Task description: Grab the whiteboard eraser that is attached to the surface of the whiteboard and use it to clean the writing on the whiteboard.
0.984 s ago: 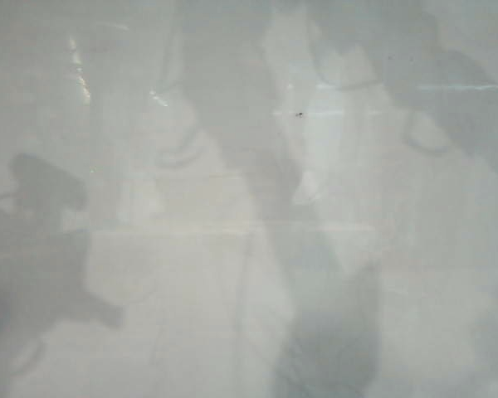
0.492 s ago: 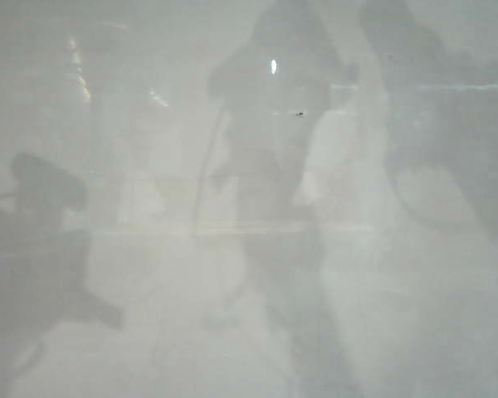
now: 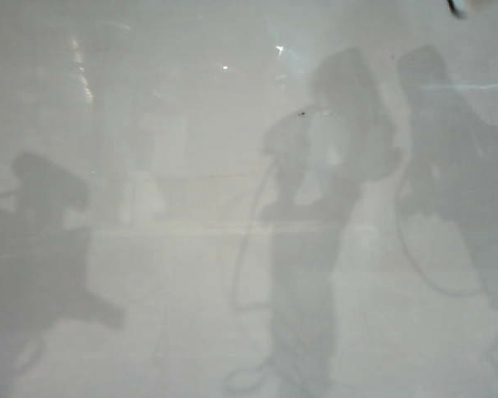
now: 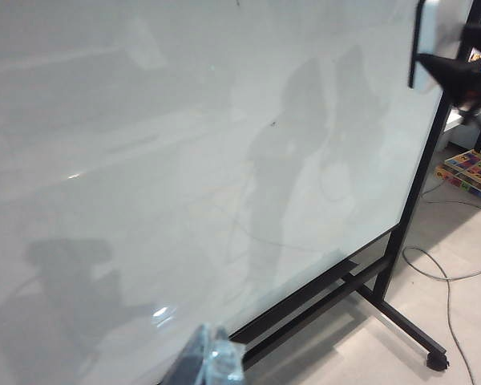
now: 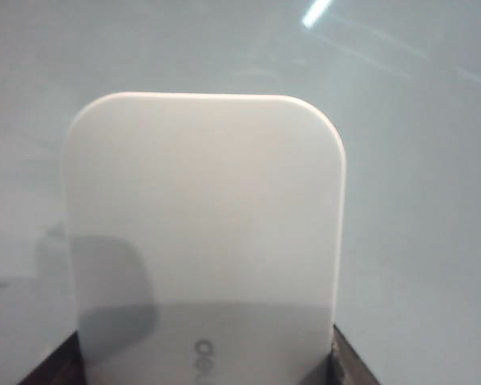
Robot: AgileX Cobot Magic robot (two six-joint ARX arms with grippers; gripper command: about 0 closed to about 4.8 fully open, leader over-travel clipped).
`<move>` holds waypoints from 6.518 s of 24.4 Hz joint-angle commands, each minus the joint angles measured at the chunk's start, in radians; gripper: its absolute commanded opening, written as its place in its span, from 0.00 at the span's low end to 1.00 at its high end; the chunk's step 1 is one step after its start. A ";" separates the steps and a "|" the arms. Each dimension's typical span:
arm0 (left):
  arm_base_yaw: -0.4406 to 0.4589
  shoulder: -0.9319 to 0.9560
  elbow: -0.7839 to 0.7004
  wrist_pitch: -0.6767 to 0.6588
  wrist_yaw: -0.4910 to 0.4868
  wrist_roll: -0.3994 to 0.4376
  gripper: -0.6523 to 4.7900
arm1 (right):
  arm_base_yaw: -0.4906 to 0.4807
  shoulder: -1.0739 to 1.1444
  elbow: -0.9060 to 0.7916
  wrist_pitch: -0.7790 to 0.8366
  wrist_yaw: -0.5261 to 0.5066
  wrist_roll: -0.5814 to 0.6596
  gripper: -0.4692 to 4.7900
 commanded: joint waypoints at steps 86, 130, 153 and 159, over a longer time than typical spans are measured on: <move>0.000 0.000 -1.090 1.062 -0.239 -0.132 0.11 | -0.023 -0.763 -0.515 -0.659 -0.449 0.537 0.09; 0.000 0.000 -1.090 1.060 -0.239 -0.132 0.11 | -0.393 -0.763 -0.529 -0.641 -0.330 0.443 0.09; 0.262 -0.185 -1.089 1.039 -0.196 -0.134 0.11 | -0.397 -0.763 -0.528 -0.640 -0.329 0.443 0.09; 0.348 -0.185 -1.090 0.947 -0.134 -0.150 0.11 | -0.397 -0.762 -0.528 -0.641 -0.329 0.443 0.09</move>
